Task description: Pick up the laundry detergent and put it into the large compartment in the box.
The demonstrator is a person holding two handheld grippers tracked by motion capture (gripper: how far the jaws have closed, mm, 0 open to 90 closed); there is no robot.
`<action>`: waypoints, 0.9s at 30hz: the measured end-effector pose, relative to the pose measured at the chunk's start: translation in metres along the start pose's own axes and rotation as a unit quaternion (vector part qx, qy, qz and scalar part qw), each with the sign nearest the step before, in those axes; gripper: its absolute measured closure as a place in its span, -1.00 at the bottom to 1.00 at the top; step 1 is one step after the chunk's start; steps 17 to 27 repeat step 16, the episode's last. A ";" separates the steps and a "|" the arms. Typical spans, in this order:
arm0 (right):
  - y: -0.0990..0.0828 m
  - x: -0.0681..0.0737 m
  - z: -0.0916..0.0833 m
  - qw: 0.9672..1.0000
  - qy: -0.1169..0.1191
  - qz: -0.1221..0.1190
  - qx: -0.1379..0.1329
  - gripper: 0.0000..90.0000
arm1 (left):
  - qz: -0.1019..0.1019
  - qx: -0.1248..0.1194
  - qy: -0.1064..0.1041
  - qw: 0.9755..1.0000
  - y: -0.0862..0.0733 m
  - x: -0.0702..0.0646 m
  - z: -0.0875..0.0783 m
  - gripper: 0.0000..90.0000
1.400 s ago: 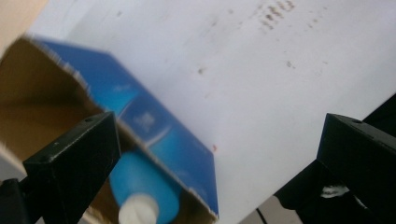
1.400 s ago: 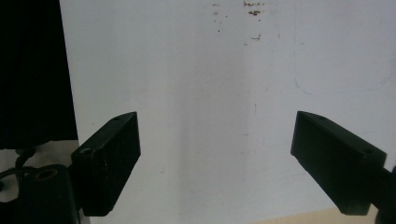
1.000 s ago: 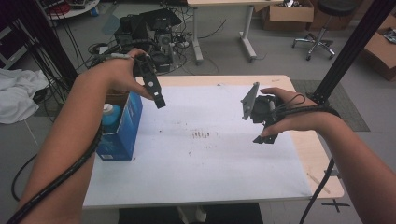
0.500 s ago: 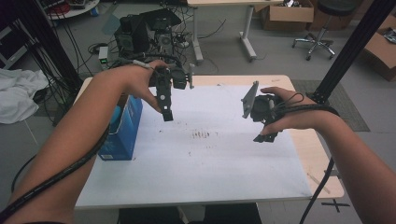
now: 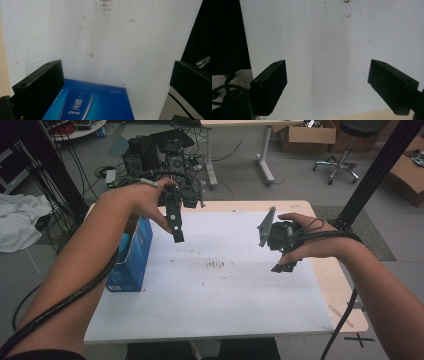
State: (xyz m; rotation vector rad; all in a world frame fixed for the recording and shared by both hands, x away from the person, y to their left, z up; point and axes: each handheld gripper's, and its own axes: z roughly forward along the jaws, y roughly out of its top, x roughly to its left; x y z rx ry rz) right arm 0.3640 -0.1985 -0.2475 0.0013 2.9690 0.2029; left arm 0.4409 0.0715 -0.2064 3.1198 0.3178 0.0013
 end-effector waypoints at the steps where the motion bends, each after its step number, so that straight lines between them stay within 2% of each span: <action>1: 0.000 0.000 0.001 1.000 0.001 -0.001 0.000 -0.65 | -0.003 0.000 0.001 1.000 -0.001 0.002 0.001 -1.00; 5: 0.000 0.001 0.002 1.000 0.003 -0.002 0.001 -0.65 | -0.007 0.000 0.001 1.000 -0.002 0.004 0.000 -1.00; 27: 0.000 0.003 0.004 1.000 0.004 -0.002 0.001 -0.65 | -0.005 -0.009 0.001 1.000 -0.001 0.003 -0.002 -1.00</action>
